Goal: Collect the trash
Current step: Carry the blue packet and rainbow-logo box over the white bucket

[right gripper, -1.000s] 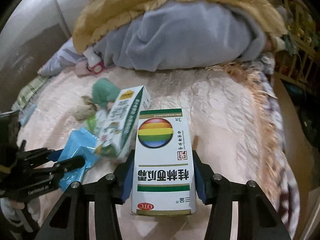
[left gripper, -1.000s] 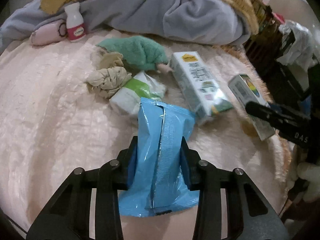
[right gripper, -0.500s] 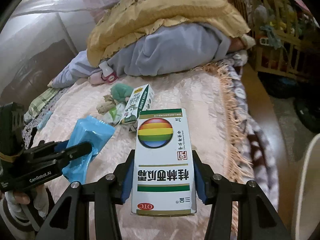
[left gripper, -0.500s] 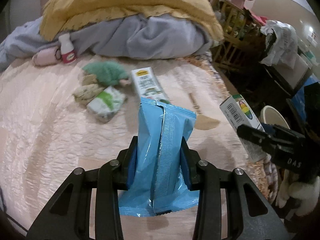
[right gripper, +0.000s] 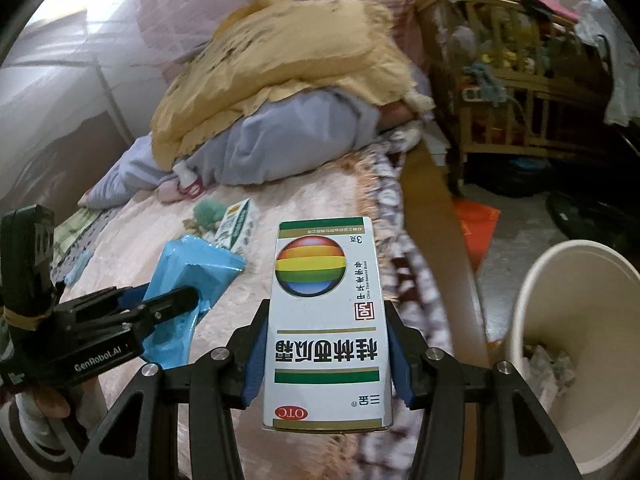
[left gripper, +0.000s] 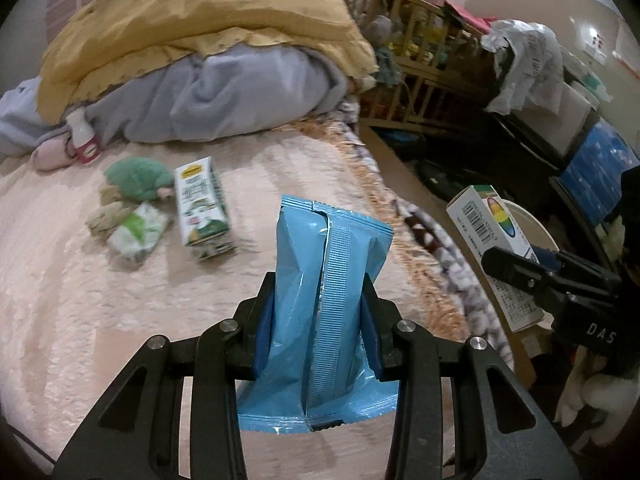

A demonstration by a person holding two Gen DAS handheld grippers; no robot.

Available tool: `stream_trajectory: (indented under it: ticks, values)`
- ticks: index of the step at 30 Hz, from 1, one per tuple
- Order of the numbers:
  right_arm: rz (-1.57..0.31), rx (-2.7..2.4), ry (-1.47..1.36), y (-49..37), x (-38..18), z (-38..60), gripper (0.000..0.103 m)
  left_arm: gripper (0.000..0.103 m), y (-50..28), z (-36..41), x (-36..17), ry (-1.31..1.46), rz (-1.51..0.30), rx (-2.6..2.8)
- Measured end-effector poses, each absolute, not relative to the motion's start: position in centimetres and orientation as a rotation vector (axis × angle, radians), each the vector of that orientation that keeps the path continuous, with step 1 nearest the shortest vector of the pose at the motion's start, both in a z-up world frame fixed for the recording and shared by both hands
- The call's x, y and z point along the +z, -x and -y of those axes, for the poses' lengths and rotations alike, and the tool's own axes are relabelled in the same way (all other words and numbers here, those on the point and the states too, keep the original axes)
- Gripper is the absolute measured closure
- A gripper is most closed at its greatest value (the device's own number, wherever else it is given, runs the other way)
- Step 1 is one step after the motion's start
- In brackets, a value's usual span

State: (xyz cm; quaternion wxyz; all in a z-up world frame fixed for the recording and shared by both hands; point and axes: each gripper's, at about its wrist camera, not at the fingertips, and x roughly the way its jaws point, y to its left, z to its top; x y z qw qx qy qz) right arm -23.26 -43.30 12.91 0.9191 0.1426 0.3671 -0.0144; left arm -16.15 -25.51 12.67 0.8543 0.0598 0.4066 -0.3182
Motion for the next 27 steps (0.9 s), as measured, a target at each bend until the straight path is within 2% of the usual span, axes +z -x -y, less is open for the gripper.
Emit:
stream_trajectory:
  ticks: [15,27]
  values:
    - [-0.73,-0.172,-0.353,27.3,13.0,49.6,0.054,0.067,18.1,33.2,13.3,-0.172,-0.829,-0.779]
    - [-0.717,-0.287,-0.429,29.9,12.3,54.9,0.054,0.067,18.9,40.0,12.4,-0.168,-0.895,-0.891]
